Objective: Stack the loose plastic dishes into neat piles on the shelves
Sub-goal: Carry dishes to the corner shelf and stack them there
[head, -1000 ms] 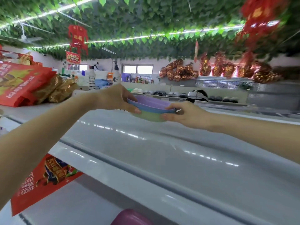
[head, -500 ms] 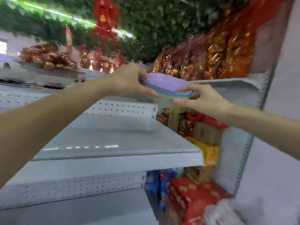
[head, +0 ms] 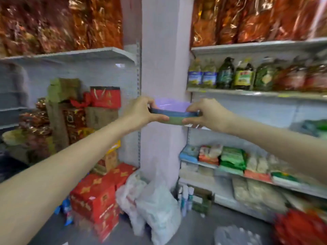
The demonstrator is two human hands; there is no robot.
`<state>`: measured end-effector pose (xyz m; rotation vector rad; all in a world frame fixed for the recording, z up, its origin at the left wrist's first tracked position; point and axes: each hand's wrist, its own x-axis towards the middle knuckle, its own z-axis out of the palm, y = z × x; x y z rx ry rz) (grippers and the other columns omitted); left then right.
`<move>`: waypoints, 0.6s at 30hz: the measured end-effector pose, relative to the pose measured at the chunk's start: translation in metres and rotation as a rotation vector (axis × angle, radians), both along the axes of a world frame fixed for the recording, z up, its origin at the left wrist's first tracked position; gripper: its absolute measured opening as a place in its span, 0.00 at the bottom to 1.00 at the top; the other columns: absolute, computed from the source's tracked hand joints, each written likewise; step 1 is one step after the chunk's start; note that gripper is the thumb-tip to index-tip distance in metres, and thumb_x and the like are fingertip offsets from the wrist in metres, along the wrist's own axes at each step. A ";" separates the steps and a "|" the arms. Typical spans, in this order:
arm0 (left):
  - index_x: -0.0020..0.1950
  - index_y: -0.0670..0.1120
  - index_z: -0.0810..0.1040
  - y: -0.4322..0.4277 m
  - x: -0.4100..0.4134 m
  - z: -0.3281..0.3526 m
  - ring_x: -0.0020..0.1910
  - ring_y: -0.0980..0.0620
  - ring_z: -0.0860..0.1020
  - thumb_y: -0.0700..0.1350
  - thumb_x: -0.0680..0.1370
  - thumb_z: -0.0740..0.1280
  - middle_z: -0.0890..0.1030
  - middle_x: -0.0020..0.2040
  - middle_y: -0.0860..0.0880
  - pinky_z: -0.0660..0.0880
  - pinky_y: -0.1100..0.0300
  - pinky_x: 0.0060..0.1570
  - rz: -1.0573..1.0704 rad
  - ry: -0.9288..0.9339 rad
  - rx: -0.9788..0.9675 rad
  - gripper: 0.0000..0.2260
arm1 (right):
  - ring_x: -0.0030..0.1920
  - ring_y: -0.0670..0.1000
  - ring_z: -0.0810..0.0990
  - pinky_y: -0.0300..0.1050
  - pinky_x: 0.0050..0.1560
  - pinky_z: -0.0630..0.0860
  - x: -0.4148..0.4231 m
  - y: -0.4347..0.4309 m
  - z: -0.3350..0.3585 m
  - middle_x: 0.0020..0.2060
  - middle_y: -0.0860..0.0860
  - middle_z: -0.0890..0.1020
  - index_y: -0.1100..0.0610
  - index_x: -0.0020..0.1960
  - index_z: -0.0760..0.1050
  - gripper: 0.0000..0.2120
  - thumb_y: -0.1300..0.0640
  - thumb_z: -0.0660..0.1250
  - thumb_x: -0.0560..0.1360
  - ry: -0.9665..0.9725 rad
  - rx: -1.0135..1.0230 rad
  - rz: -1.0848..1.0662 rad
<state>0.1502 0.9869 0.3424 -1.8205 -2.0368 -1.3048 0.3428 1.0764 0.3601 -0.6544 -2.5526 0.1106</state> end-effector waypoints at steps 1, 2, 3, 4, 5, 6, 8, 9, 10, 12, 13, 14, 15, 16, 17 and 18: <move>0.39 0.42 0.78 0.025 0.011 -0.010 0.34 0.51 0.73 0.54 0.63 0.78 0.81 0.37 0.43 0.67 0.58 0.34 -0.037 0.003 -0.018 0.18 | 0.32 0.49 0.81 0.45 0.35 0.77 0.012 0.017 -0.007 0.36 0.54 0.81 0.55 0.41 0.78 0.04 0.55 0.72 0.72 -0.050 0.018 -0.056; 0.38 0.42 0.77 0.050 0.021 -0.020 0.33 0.51 0.72 0.54 0.63 0.78 0.80 0.35 0.45 0.67 0.58 0.33 -0.076 0.004 -0.036 0.18 | 0.33 0.50 0.81 0.44 0.36 0.75 0.024 0.032 -0.014 0.34 0.52 0.80 0.52 0.40 0.78 0.03 0.54 0.72 0.71 -0.093 0.055 -0.109; 0.37 0.43 0.77 0.073 0.031 -0.028 0.32 0.52 0.72 0.53 0.62 0.78 0.79 0.33 0.47 0.66 0.60 0.33 -0.112 0.004 -0.053 0.18 | 0.34 0.50 0.80 0.43 0.38 0.73 0.035 0.048 -0.020 0.34 0.50 0.80 0.50 0.40 0.79 0.03 0.52 0.72 0.70 -0.139 0.088 -0.165; 0.36 0.43 0.77 0.096 0.039 -0.035 0.30 0.53 0.71 0.54 0.62 0.78 0.78 0.31 0.50 0.66 0.64 0.31 -0.141 0.007 -0.067 0.17 | 0.36 0.50 0.80 0.43 0.40 0.73 0.044 0.062 -0.025 0.36 0.49 0.81 0.50 0.42 0.80 0.04 0.50 0.72 0.70 -0.171 0.104 -0.225; 0.36 0.44 0.77 0.118 0.047 -0.041 0.29 0.56 0.70 0.54 0.62 0.78 0.76 0.30 0.52 0.64 0.68 0.28 -0.167 0.014 -0.080 0.17 | 0.38 0.50 0.80 0.44 0.41 0.74 0.052 0.077 -0.030 0.39 0.48 0.83 0.48 0.44 0.81 0.05 0.49 0.72 0.69 -0.192 0.110 -0.272; 0.36 0.44 0.77 0.140 0.052 -0.046 0.29 0.58 0.70 0.54 0.62 0.78 0.76 0.30 0.53 0.65 0.69 0.28 -0.195 0.024 -0.089 0.17 | 0.40 0.50 0.80 0.45 0.42 0.75 0.058 0.093 -0.034 0.41 0.47 0.84 0.47 0.45 0.82 0.07 0.48 0.73 0.69 -0.200 0.118 -0.304; 0.36 0.44 0.77 0.182 0.059 -0.055 0.30 0.59 0.70 0.54 0.63 0.78 0.76 0.30 0.53 0.66 0.69 0.29 -0.261 0.035 -0.089 0.17 | 0.43 0.50 0.79 0.43 0.40 0.72 0.067 0.125 -0.041 0.43 0.45 0.84 0.46 0.46 0.82 0.09 0.46 0.73 0.68 -0.210 0.141 -0.344; 0.37 0.44 0.77 0.202 0.061 -0.061 0.31 0.57 0.71 0.54 0.62 0.78 0.77 0.31 0.53 0.66 0.68 0.29 -0.290 0.036 -0.081 0.17 | 0.43 0.48 0.78 0.42 0.39 0.69 0.068 0.142 -0.045 0.43 0.44 0.83 0.45 0.47 0.82 0.09 0.45 0.73 0.68 -0.216 0.149 -0.367; 0.37 0.44 0.77 0.223 0.061 -0.067 0.32 0.56 0.72 0.55 0.62 0.78 0.77 0.32 0.52 0.67 0.65 0.31 -0.310 0.035 -0.072 0.17 | 0.41 0.47 0.76 0.41 0.38 0.67 0.068 0.158 -0.050 0.40 0.42 0.81 0.45 0.48 0.82 0.09 0.46 0.73 0.68 -0.214 0.143 -0.384; 0.37 0.44 0.77 0.265 0.059 -0.079 0.34 0.53 0.74 0.55 0.62 0.78 0.78 0.34 0.50 0.69 0.59 0.34 -0.344 0.036 -0.074 0.18 | 0.38 0.44 0.72 0.40 0.36 0.65 0.065 0.192 -0.060 0.35 0.39 0.77 0.47 0.47 0.82 0.08 0.48 0.73 0.69 -0.195 0.104 -0.387; 0.37 0.43 0.77 0.285 0.057 -0.084 0.35 0.52 0.75 0.55 0.62 0.78 0.79 0.34 0.49 0.70 0.58 0.35 -0.360 0.042 -0.082 0.18 | 0.38 0.44 0.71 0.41 0.36 0.64 0.062 0.210 -0.066 0.34 0.40 0.76 0.48 0.47 0.83 0.07 0.50 0.74 0.69 -0.186 0.090 -0.381; 0.37 0.43 0.77 0.306 0.054 -0.088 0.36 0.51 0.75 0.55 0.62 0.78 0.80 0.35 0.48 0.71 0.57 0.36 -0.375 0.044 -0.087 0.18 | 0.39 0.45 0.71 0.41 0.37 0.64 0.059 0.229 -0.073 0.34 0.41 0.77 0.50 0.46 0.83 0.07 0.51 0.73 0.69 -0.186 0.090 -0.388; 0.37 0.43 0.77 0.326 0.052 -0.092 0.36 0.51 0.75 0.54 0.62 0.78 0.80 0.35 0.48 0.71 0.59 0.36 -0.386 0.041 -0.090 0.18 | 0.39 0.45 0.72 0.41 0.38 0.64 0.055 0.248 -0.080 0.35 0.44 0.79 0.51 0.47 0.83 0.07 0.52 0.73 0.70 -0.192 0.095 -0.408; 0.37 0.44 0.77 0.347 0.049 -0.096 0.34 0.53 0.75 0.54 0.62 0.78 0.80 0.34 0.49 0.70 0.61 0.35 -0.401 0.028 -0.091 0.17 | 0.39 0.46 0.73 0.41 0.38 0.66 0.052 0.266 -0.085 0.37 0.46 0.81 0.52 0.47 0.83 0.07 0.52 0.73 0.70 -0.192 0.101 -0.430; 0.37 0.45 0.77 0.366 0.047 -0.100 0.33 0.55 0.74 0.54 0.63 0.78 0.78 0.33 0.51 0.69 0.66 0.33 -0.421 0.020 -0.095 0.16 | 0.40 0.47 0.75 0.42 0.39 0.68 0.050 0.283 -0.090 0.39 0.47 0.82 0.52 0.47 0.82 0.07 0.52 0.73 0.70 -0.188 0.101 -0.450; 0.38 0.46 0.77 0.385 0.045 -0.106 0.32 0.58 0.73 0.53 0.65 0.77 0.77 0.32 0.53 0.67 0.69 0.32 -0.444 0.018 -0.114 0.14 | 0.41 0.49 0.77 0.43 0.40 0.70 0.048 0.299 -0.095 0.40 0.48 0.83 0.51 0.47 0.82 0.07 0.51 0.72 0.70 -0.190 0.095 -0.468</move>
